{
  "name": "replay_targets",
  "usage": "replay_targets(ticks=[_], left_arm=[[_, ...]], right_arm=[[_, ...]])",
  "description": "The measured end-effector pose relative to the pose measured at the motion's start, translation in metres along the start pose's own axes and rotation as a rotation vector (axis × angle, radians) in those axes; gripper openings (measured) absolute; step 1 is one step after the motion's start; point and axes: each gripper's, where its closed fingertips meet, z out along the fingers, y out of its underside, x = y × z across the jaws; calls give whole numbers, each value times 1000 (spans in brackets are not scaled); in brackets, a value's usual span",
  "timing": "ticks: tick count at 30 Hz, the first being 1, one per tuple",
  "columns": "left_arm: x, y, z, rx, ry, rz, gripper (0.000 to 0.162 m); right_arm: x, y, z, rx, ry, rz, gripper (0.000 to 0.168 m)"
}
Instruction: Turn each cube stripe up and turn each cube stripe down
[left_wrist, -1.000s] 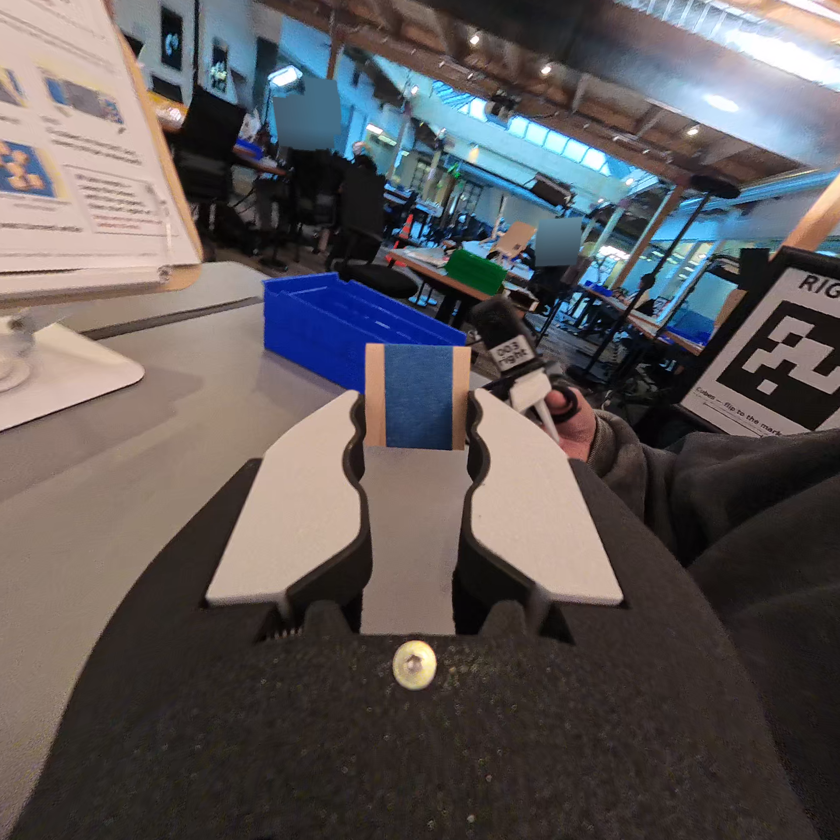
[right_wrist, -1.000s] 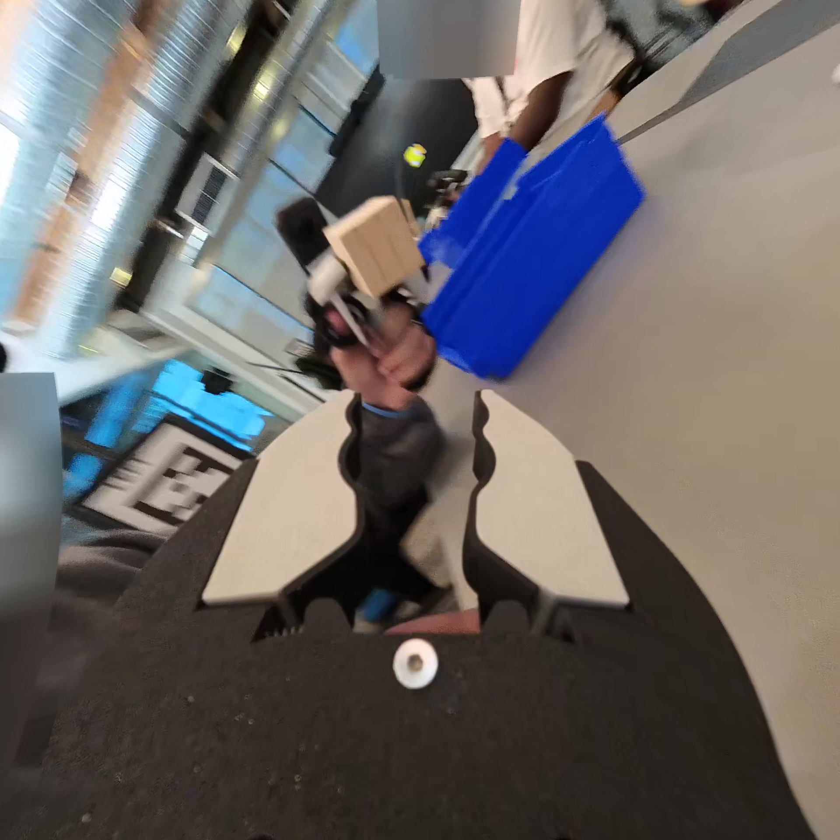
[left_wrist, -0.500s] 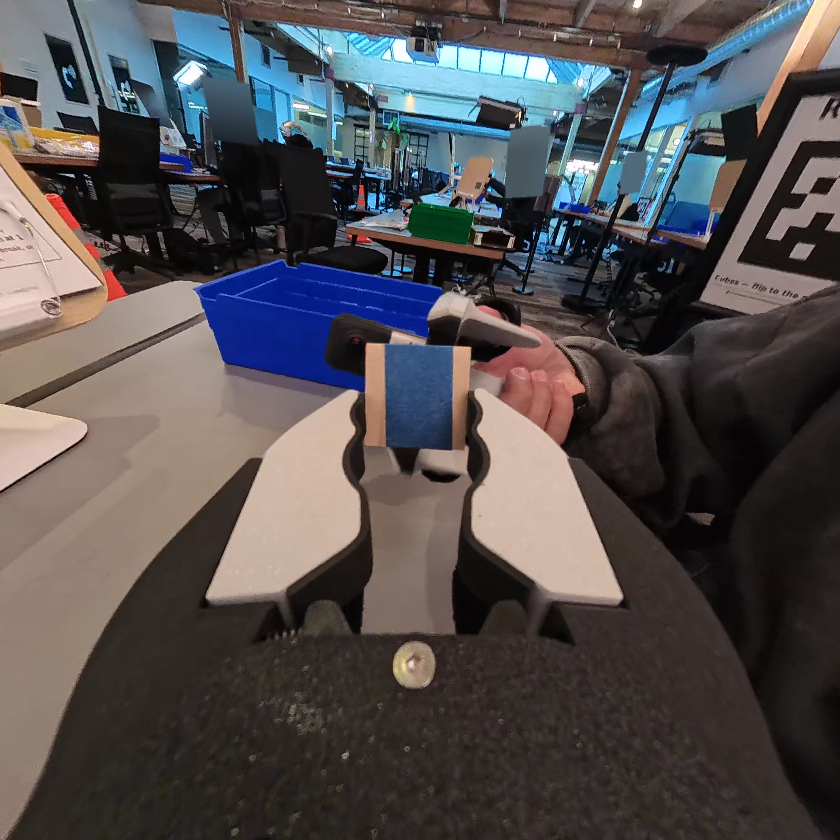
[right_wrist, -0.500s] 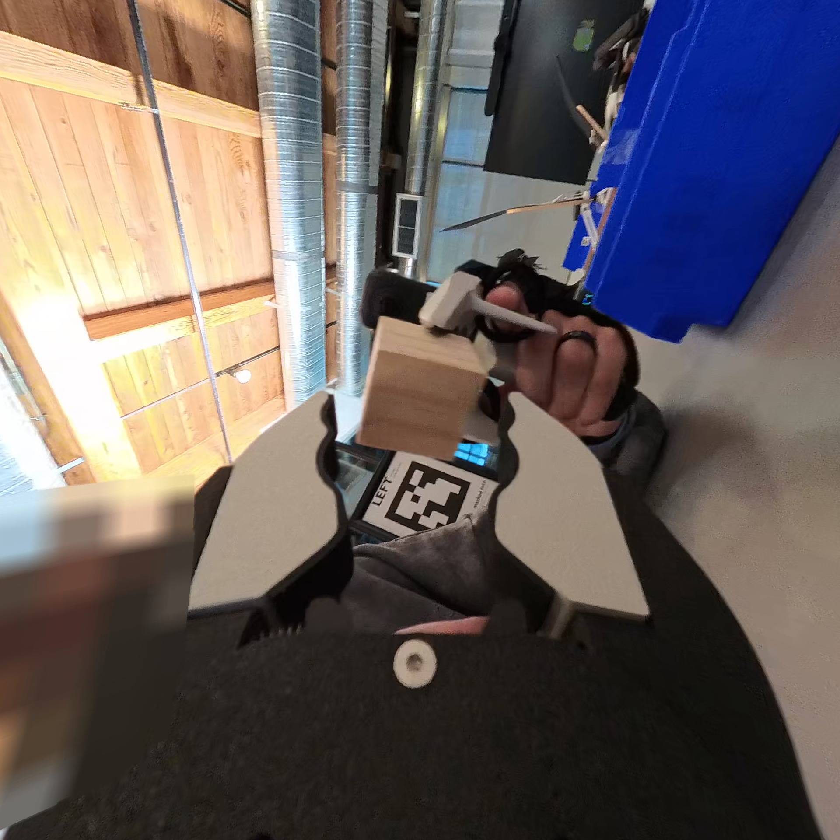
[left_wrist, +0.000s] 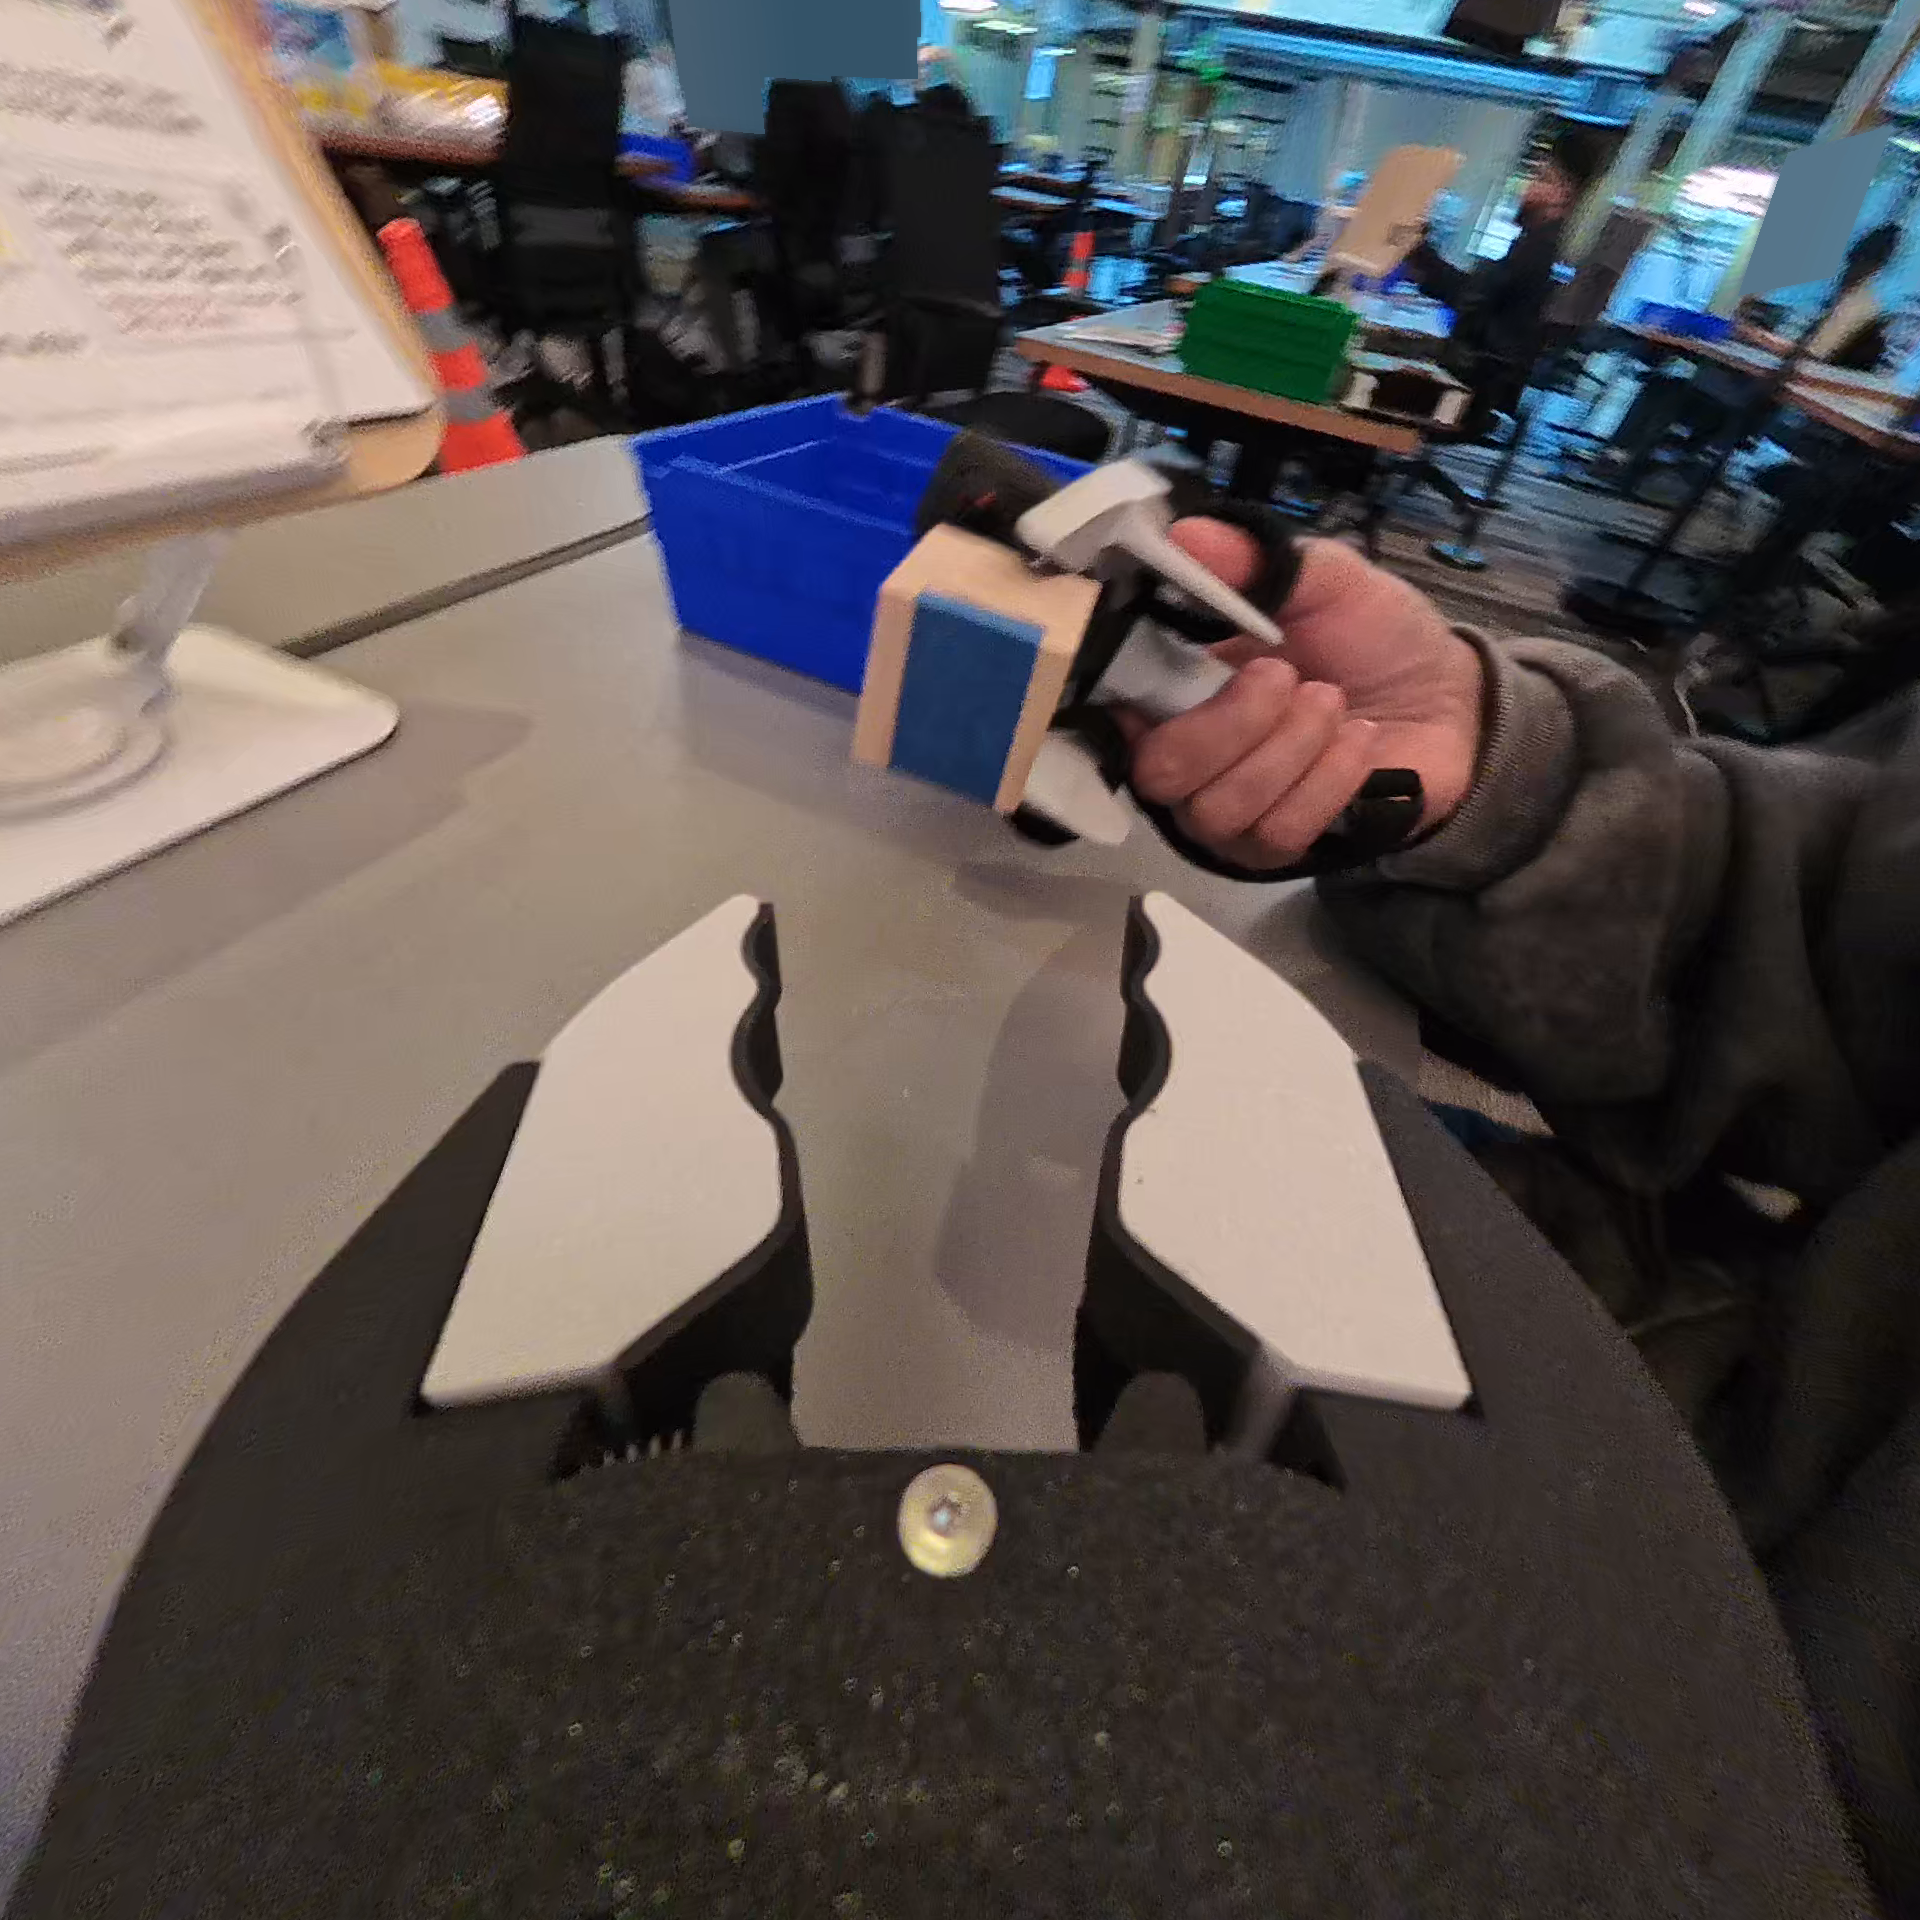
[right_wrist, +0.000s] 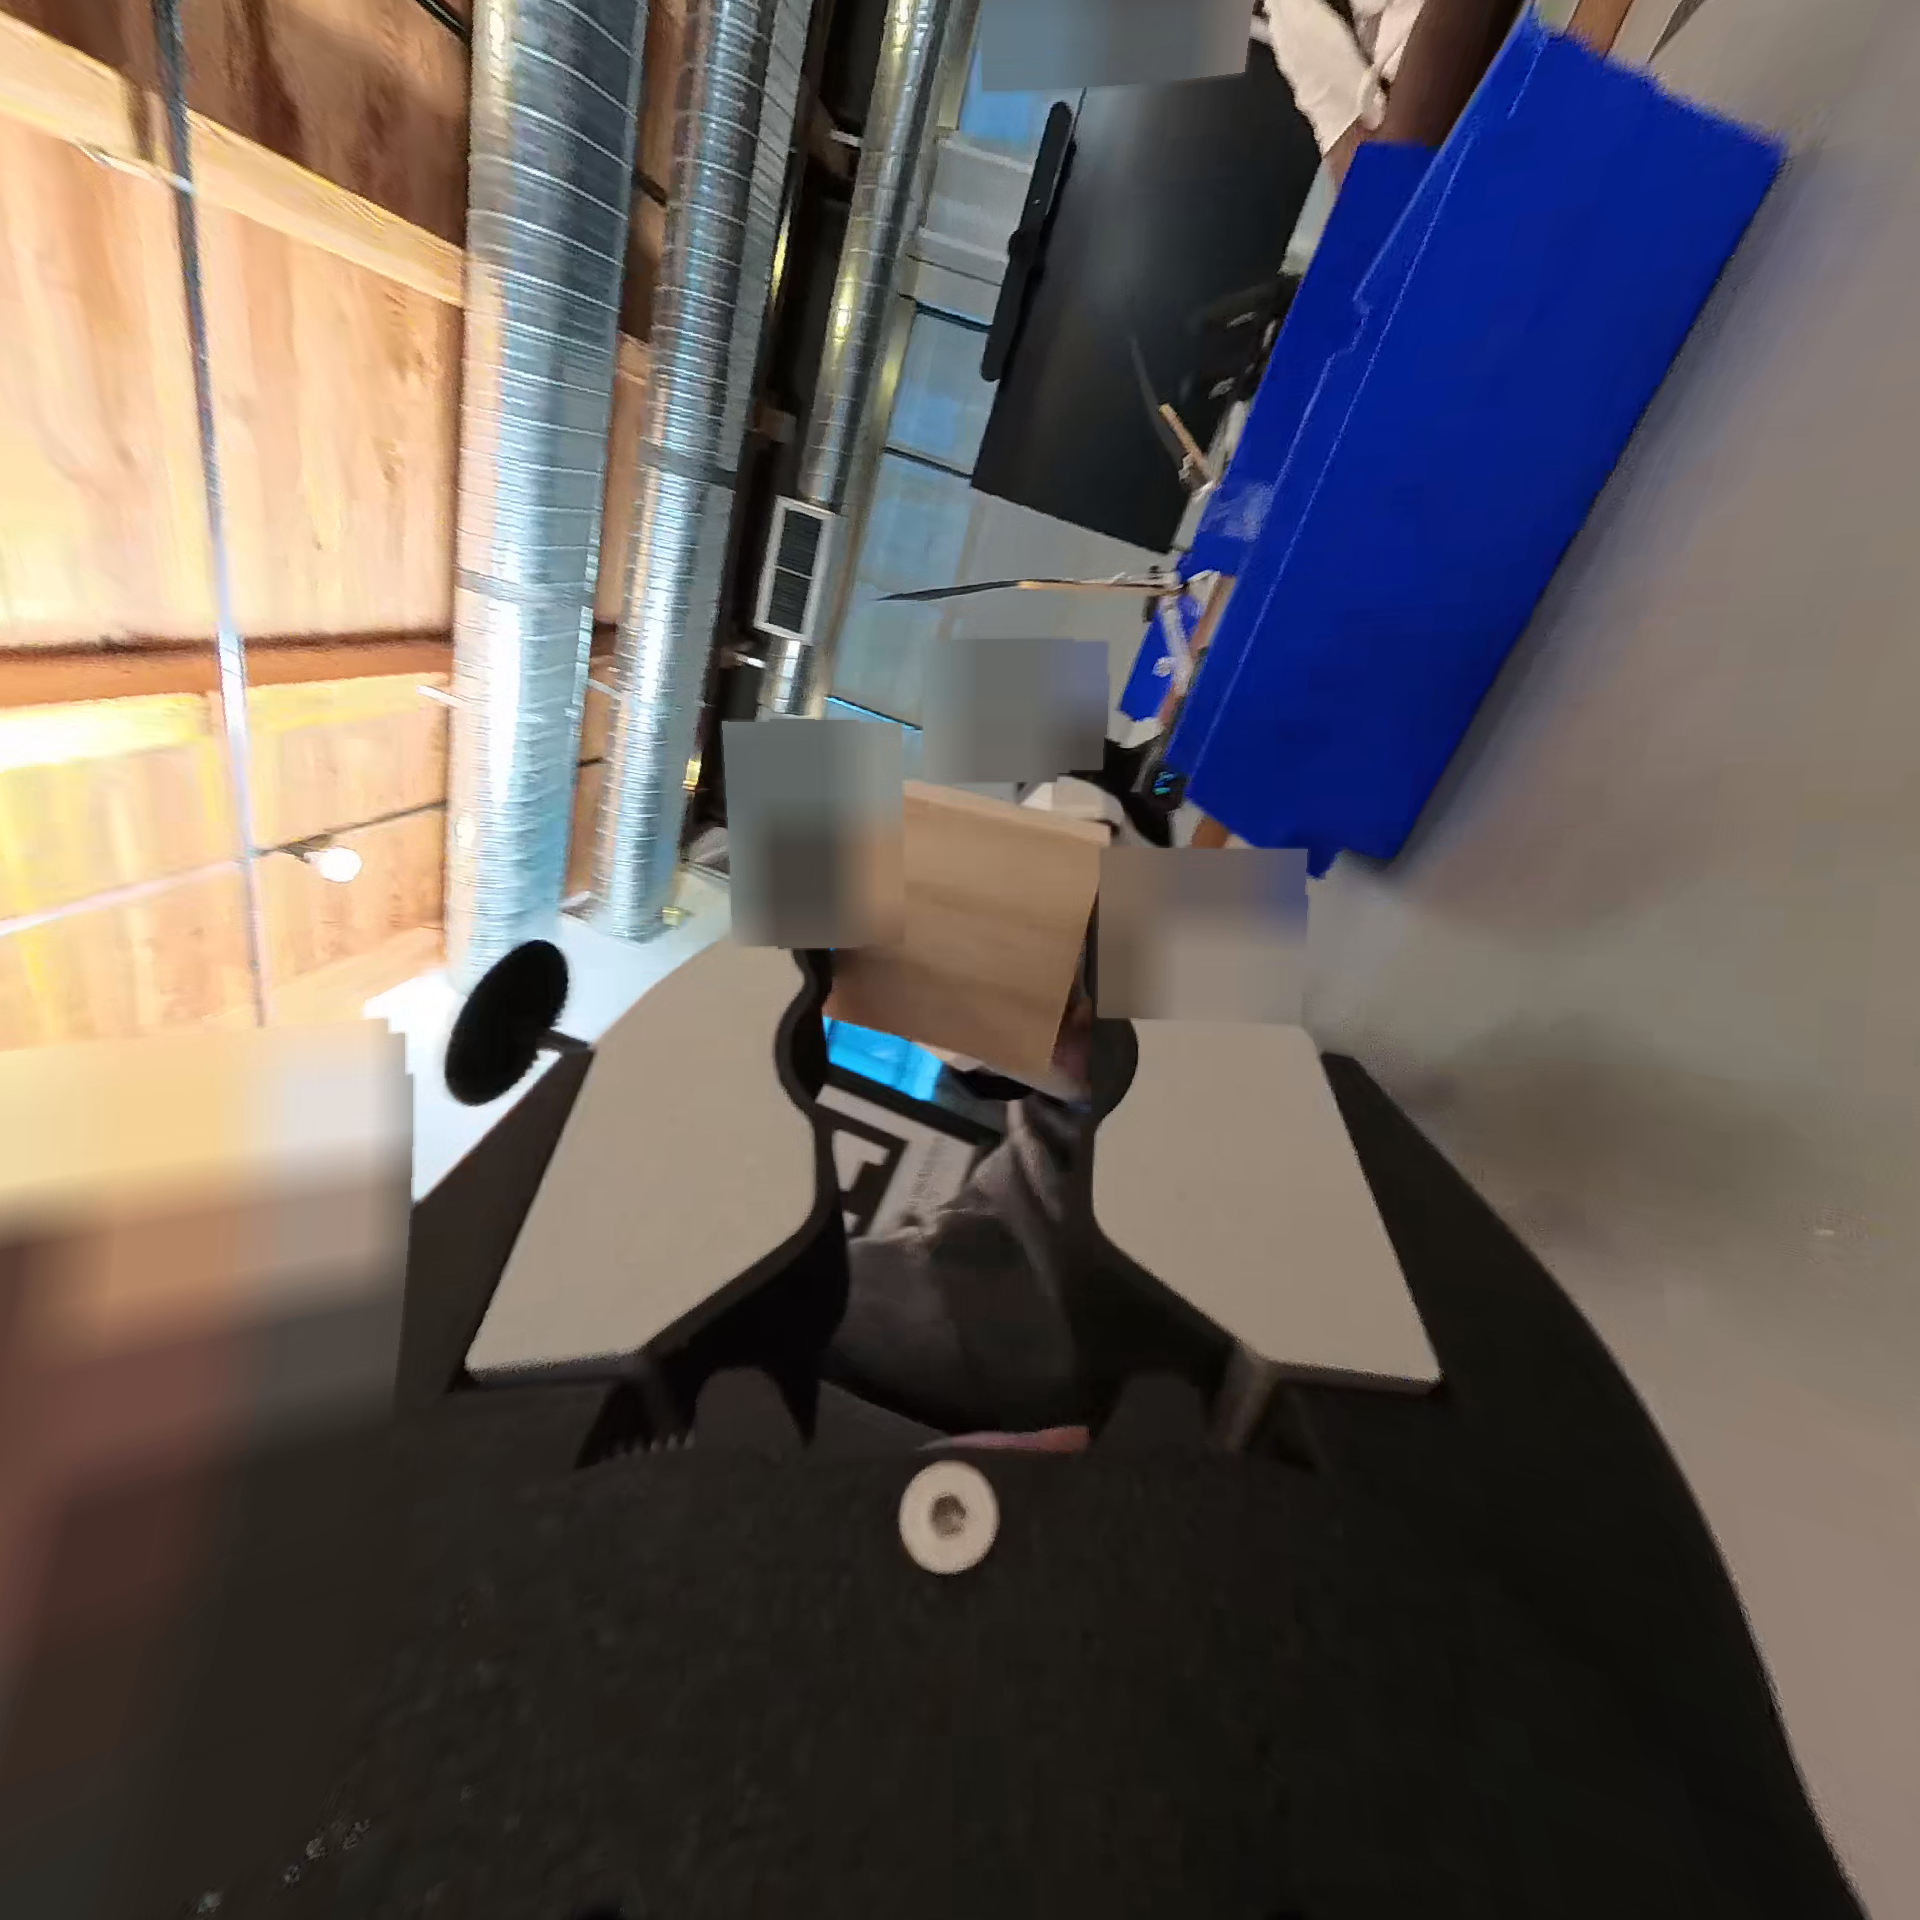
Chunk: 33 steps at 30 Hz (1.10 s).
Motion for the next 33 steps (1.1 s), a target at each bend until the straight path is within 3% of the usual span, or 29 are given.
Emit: replay_targets(ticks=[4,8,12,15,17,21,26,33], left_arm=[[5,23,-10,2,-59,-135,60],[9,43,-8,-72,-103,-61,58],[17,50,2,-127,-112,27,58],[21,55,4,-160,-132,99,58],[22,54,4,-165,-148,133,58],[25,51,3,-156,-133,117,58],[25,51,-1,-154,-134,113,58],[20,56,-2,-182,-146,126,59]], right_arm=[[-12,-8,-15,28,125,-202,47],[-44,-36,-47,71,331,-500,47],[-79,-97,-118,195,745,-816,47],[-86,-146,-187,234,1107,-904,47],[-75,-175,-232,213,1319,-872,48],[-27,-215,-290,112,1544,-712,47],[40,-242,-326,-12,1652,-507,47],[92,-254,-348,-88,1713,-369,48]])
